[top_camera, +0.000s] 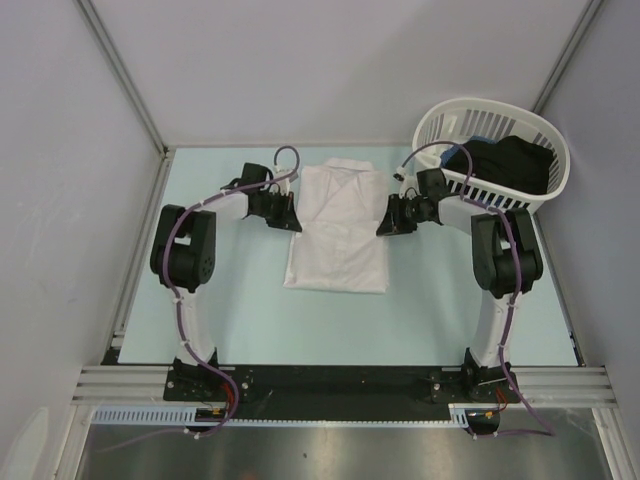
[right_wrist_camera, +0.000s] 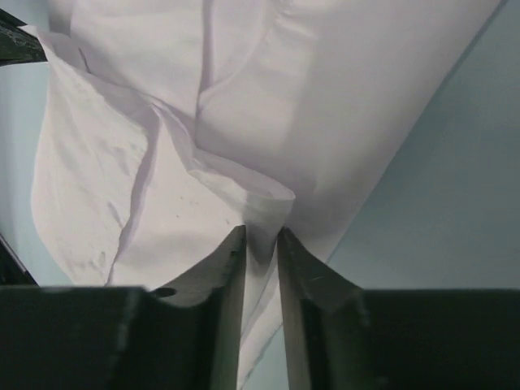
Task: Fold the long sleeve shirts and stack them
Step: Fold the shirt
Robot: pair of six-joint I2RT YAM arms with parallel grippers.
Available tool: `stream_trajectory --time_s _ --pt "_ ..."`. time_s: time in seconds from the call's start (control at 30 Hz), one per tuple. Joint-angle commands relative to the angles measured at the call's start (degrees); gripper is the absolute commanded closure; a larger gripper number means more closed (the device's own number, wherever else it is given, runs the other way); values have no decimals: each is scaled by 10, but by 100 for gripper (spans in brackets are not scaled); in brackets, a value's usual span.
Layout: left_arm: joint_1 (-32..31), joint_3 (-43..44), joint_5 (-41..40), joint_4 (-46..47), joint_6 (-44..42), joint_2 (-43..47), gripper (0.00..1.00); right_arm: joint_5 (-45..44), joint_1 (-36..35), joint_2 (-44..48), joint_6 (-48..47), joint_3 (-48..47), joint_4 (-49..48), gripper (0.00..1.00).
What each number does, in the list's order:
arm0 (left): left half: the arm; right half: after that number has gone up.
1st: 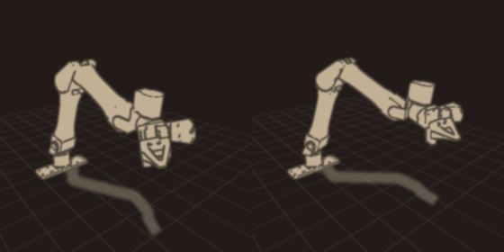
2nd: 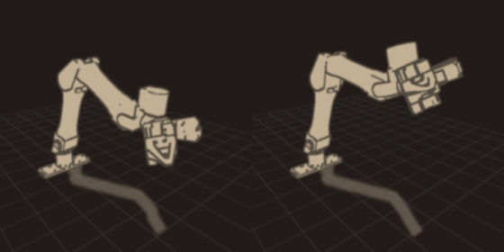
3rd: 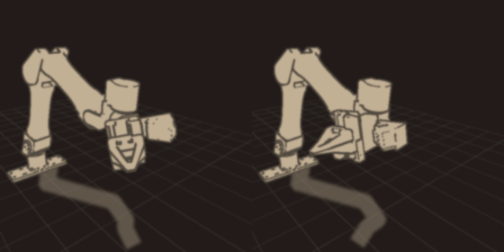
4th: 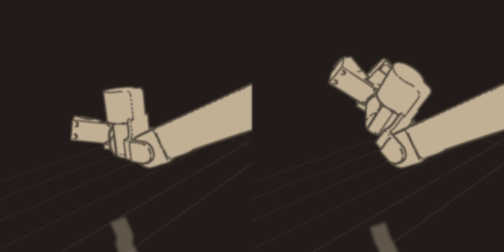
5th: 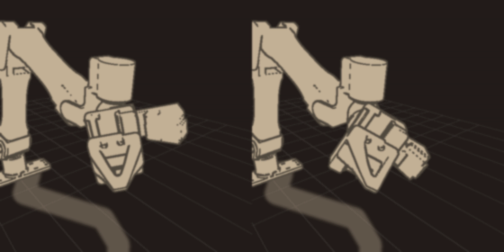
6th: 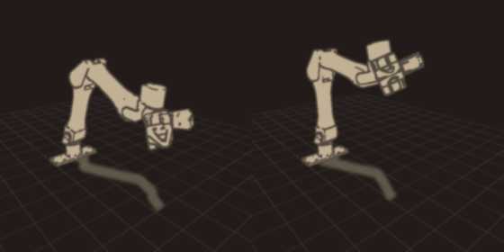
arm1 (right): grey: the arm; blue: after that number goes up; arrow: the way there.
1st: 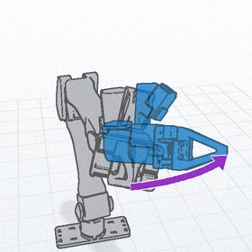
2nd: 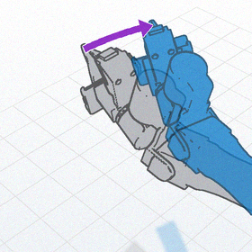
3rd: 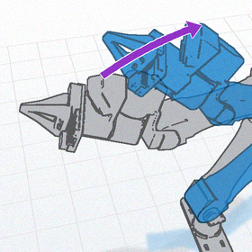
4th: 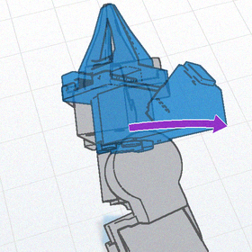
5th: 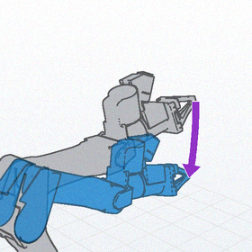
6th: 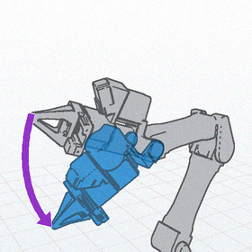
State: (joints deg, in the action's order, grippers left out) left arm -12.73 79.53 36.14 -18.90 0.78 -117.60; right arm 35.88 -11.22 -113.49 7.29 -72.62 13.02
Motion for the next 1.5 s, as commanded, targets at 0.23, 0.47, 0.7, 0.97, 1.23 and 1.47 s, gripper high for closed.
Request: stream_trajectory --time_s 0.23,0.47,0.7,0.97,1.23,1.47 --pt "1 18 2 14 8 -7 99 39 -45 141 -46 -44 112 57" --pt "10 10 28 19 40 9 85 89 -153 77 -15 -64 39 67" --pt "58 -94 66 -6 70 144 62 75 -165 -42 2 -73 -9 77" --pt "58 -253 111 -47 54 222 63 39 -165 -79 -10 -80 -8 78" --pt "35 -269 102 -40 55 189 78 31 -165 -79 -22 -73 10 79" --pt "5 -264 79 -31 52 173 75 24 -164 -81 -24 -74 10 79"
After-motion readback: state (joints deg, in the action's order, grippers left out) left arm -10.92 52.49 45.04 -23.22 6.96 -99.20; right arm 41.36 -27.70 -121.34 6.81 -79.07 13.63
